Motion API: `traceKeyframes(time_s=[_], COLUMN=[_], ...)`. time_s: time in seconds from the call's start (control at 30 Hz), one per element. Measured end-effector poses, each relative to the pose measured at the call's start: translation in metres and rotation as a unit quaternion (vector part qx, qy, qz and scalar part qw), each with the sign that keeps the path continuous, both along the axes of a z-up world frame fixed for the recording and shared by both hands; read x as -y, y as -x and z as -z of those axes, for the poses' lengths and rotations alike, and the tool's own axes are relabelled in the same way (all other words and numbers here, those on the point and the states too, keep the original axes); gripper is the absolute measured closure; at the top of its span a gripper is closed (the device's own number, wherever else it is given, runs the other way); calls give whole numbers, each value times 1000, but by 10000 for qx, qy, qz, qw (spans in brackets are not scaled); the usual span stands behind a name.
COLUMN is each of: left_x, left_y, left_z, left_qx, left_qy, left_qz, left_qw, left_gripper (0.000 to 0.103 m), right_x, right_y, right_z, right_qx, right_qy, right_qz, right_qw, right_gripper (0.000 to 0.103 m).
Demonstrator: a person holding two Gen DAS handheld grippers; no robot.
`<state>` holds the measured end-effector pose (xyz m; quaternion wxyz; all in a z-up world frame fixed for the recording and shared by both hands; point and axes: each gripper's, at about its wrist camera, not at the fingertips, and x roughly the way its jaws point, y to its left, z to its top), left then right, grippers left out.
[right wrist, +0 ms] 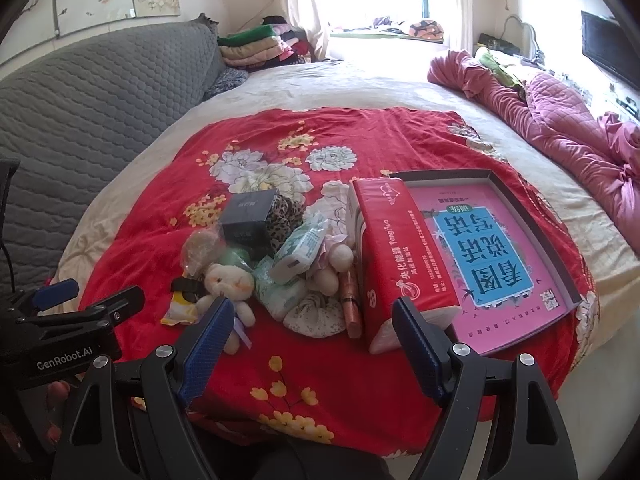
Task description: Organize soft objects
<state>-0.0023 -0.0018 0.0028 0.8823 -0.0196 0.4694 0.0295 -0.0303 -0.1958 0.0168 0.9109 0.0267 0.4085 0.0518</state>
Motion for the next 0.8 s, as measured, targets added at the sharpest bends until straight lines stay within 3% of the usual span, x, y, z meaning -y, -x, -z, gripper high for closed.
traceKeyframes(time_s=[0.8], left_x=[9], left_y=[2], left_z=[-9], left_qx=[93], left_qy=[30], left_qz=[127], left_qw=[9999], left_gripper=[1], right_x=[4], right_y=[0], right_z=[-7], right_qx=[89], right_qy=[-16], right_qz=[77], right_qw=[9999], right_gripper=[21])
